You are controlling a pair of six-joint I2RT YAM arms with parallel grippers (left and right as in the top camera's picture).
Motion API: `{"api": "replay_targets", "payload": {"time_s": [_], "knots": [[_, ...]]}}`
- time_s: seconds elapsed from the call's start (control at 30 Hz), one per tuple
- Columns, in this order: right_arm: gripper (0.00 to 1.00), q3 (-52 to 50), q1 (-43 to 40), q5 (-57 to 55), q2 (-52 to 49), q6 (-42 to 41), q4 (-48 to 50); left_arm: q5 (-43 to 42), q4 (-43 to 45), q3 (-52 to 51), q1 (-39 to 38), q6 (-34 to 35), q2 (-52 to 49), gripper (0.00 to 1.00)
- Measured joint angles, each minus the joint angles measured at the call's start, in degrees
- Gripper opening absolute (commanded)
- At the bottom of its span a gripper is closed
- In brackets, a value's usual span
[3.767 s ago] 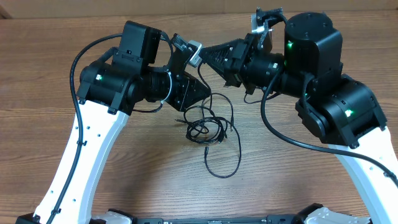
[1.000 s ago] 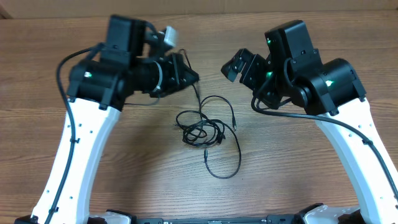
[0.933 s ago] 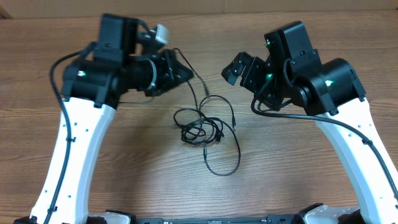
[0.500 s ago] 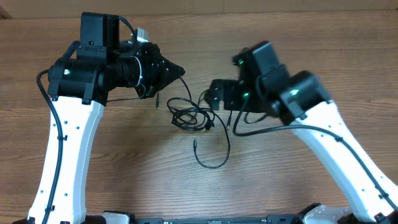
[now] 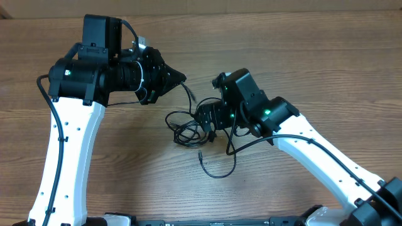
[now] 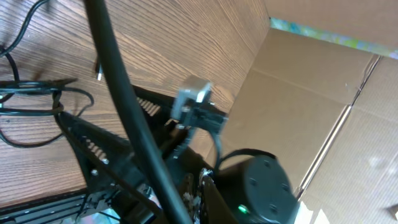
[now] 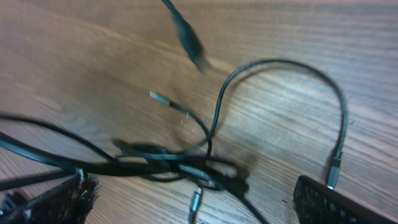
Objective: Untangle cables
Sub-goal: 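Pull the grippers apart to stretch the cable across the table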
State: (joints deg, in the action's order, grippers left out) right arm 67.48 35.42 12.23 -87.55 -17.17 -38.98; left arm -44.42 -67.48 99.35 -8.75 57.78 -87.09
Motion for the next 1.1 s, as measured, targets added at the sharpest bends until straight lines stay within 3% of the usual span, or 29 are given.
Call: {"api": "replay_targets", "payload": {"time_s": [0.1,0.17,0.23,0.37,0.43,0.5,0.63,1.1], "knots": [[1.0,-1.3,0.7,0.9,-1.7,0.8,2.1,0.3,0.0,0.0,0.0,0.8,0.0,0.04],[0.94,-1.8,1.2,1.3,-3.3,0.9,3.1,0.3,0.0,0.0,0.0,1.2,0.0,0.04],[0.78,-2.2,1.7,1.7,-4.9,0.1,3.8,0.1,0.0,0.0,0.0,1.7,0.0,0.04],[0.38,-2.4,2.1,2.1,-9.2,-3.1,3.9,-0.5,0.0,0.0,0.0,1.9,0.0,0.04],[0.22,-2.4,2.2,2.4,-11.2,-4.5,3.8,-0.6,0.0,0.0,0.0,1.9,0.0,0.04],[0.13,-2.7,2.2,2.4,-12.9,-6.5,3.8,-0.7,0.0,0.0,0.0,1.9,0.0,0.04],[0.04,-2.8,2.2,2.4,-13.2,-7.6,3.8,-0.9,0.0,0.0,0.3,1.9,0.0,0.04],[0.04,-2.8,0.5,-5.8,-13.2,-19.3,-2.0,-2.1,-2.3,0.0,5.2,1.7,0.0,0.04]]}}
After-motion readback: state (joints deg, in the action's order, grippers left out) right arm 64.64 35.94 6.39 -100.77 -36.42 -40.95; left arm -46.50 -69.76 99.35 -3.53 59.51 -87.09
